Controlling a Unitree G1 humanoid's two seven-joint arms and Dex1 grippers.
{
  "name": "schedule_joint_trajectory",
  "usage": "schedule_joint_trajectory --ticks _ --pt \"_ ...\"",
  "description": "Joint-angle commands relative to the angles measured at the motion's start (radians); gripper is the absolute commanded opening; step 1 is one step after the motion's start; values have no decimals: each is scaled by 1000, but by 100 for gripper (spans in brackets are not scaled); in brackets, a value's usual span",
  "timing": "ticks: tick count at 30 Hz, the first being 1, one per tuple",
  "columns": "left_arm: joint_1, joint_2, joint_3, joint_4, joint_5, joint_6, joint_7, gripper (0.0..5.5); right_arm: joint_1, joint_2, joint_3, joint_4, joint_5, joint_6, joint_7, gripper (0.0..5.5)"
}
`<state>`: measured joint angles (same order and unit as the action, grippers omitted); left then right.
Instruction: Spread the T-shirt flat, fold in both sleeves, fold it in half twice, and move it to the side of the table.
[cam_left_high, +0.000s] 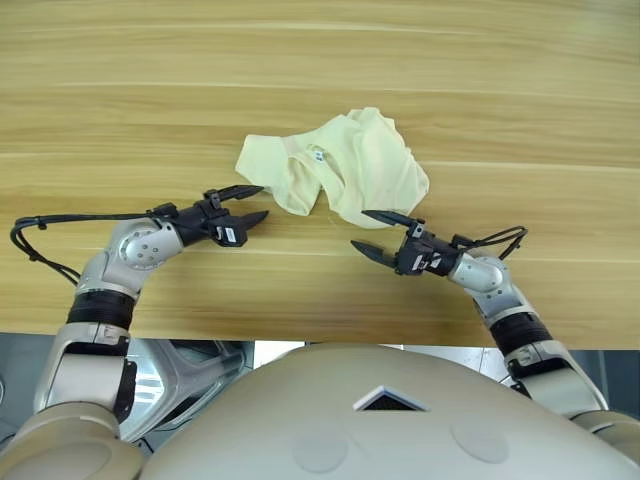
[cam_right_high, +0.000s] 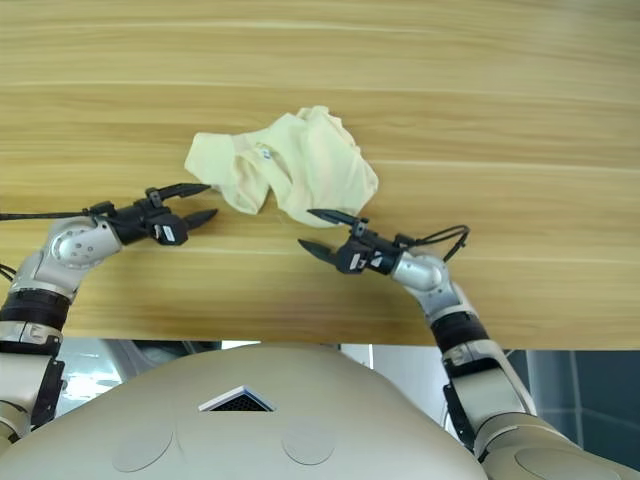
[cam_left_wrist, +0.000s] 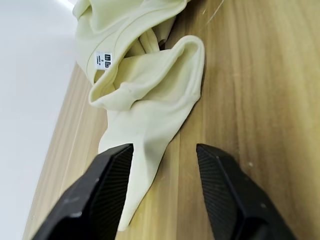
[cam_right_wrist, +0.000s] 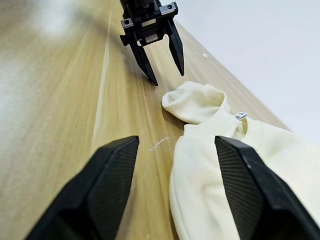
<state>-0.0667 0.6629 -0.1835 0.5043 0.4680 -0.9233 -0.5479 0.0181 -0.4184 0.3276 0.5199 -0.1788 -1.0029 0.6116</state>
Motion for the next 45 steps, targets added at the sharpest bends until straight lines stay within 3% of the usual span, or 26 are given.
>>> schedule_joint_trajectory --ticks 1,12,33,40,45 --pt "-6 26 -48 -5 38 37 0 235 -30 -13 -7 20 -34 22 -34 280" --pt "-39 35 -155 -10 64 66 9 235 -71 -5 5 62 -127 81 -133 280" --pt "-192 12 -357 310 155 89 137 235 -69 -9 20 64 -131 105 -170 280" --pt "-186 21 -382 305 140 71 140 238 -67 -6 22 63 -130 112 -182 161" --pt "-182 25 -392 300 132 61 136 155 -67 -9 23 64 -129 110 -187 72"
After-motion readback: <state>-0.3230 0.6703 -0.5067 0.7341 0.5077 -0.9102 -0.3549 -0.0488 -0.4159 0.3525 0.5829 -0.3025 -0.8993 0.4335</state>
